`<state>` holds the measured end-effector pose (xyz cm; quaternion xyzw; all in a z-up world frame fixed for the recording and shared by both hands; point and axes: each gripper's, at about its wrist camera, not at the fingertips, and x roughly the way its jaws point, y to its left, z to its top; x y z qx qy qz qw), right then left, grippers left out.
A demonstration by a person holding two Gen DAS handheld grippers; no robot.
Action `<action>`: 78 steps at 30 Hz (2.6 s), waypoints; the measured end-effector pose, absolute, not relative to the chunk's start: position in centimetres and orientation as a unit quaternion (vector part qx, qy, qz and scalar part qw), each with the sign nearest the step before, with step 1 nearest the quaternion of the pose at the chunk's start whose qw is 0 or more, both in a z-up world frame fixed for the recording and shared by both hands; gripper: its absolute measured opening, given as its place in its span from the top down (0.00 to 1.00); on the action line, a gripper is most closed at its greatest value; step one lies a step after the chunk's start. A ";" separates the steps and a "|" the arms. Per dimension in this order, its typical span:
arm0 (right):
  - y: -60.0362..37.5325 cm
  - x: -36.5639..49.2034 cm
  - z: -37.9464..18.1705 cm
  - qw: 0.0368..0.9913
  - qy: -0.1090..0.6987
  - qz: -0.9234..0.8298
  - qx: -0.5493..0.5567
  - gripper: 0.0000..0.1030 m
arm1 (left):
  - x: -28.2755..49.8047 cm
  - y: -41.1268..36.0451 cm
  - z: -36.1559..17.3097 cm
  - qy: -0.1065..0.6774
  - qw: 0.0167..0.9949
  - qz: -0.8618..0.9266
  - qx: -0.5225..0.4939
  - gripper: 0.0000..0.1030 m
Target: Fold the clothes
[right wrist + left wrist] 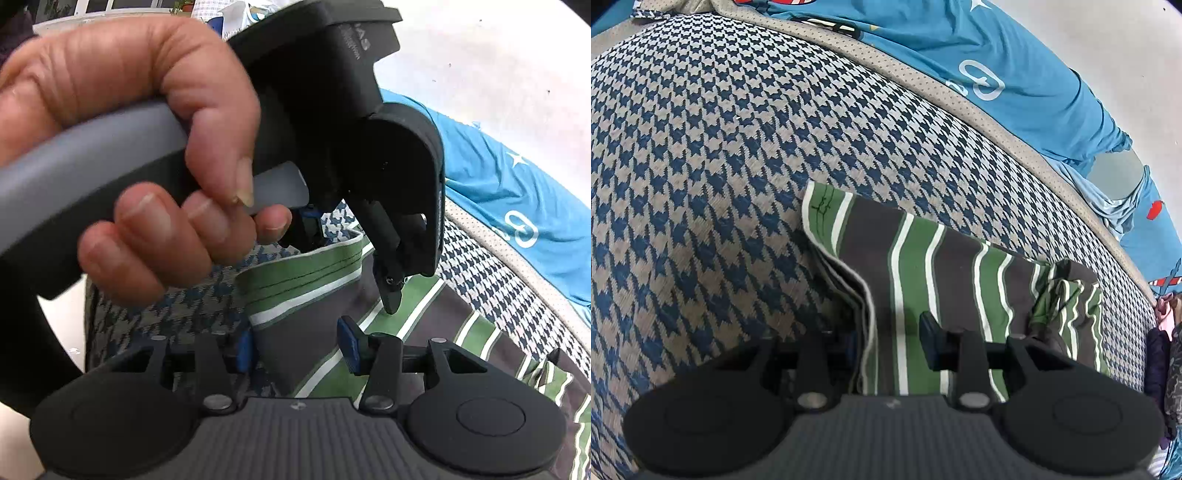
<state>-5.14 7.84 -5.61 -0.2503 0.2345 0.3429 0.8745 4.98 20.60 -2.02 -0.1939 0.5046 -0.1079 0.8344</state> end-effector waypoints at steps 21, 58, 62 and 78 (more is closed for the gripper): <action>6.1 -6.0 -3.2 0.899 0.234 0.315 -0.196 0.93 | 5.2 22.2 -2.3 0.481 0.831 -0.082 -0.266 0.23; -2.6 -6.0 0.5 0.930 0.205 0.246 -0.181 0.94 | 7.7 15.3 0.6 0.369 0.856 -0.137 -0.334 0.89; -4.2 -6.3 0.9 0.936 0.202 0.228 -0.178 0.93 | 7.9 13.5 0.8 0.364 0.855 -0.164 -0.330 0.89; -10.0 -7.4 1.6 0.951 0.202 0.164 -0.168 0.93 | 8.0 6.2 1.0 0.361 0.848 -0.244 -0.303 0.89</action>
